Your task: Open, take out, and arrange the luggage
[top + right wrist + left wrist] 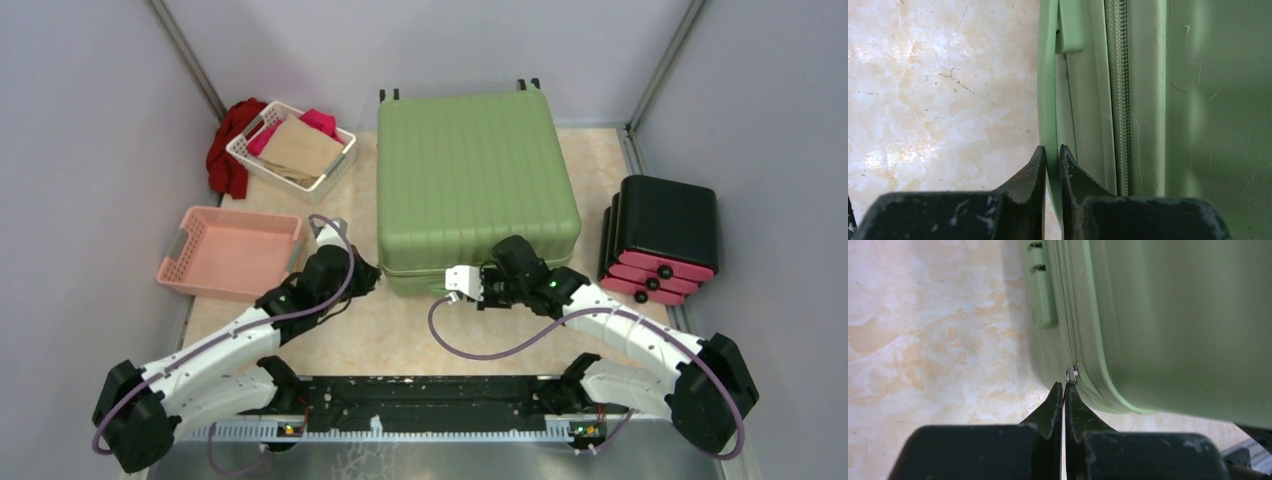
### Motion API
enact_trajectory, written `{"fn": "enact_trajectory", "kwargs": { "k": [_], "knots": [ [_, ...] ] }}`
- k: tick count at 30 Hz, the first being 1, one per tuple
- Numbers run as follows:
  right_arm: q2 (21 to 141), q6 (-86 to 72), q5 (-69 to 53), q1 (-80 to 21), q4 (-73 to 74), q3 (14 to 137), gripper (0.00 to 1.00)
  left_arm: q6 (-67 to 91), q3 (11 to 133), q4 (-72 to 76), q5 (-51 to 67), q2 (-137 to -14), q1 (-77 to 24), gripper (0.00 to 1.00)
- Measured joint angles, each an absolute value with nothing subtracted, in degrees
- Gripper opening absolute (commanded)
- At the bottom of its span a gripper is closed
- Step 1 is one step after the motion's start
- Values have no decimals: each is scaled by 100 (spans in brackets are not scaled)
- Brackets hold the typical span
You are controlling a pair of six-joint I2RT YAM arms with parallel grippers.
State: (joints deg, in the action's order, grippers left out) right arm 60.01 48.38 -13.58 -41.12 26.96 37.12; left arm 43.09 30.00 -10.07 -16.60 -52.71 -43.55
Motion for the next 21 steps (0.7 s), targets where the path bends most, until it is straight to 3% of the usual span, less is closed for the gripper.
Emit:
{"fn": "enact_trajectory", "kwargs": {
  "k": [9, 21],
  "knots": [
    [5931, 4838, -1343, -4112, 2613, 3627, 0, 3365, 3162, -405, -1708, -5776, -3876, 0],
    [5850, 4912, -1332, -4108, 2567, 3564, 0, 1570, 3146, 1166, -226, -6573, -2685, 0]
  ]
}}
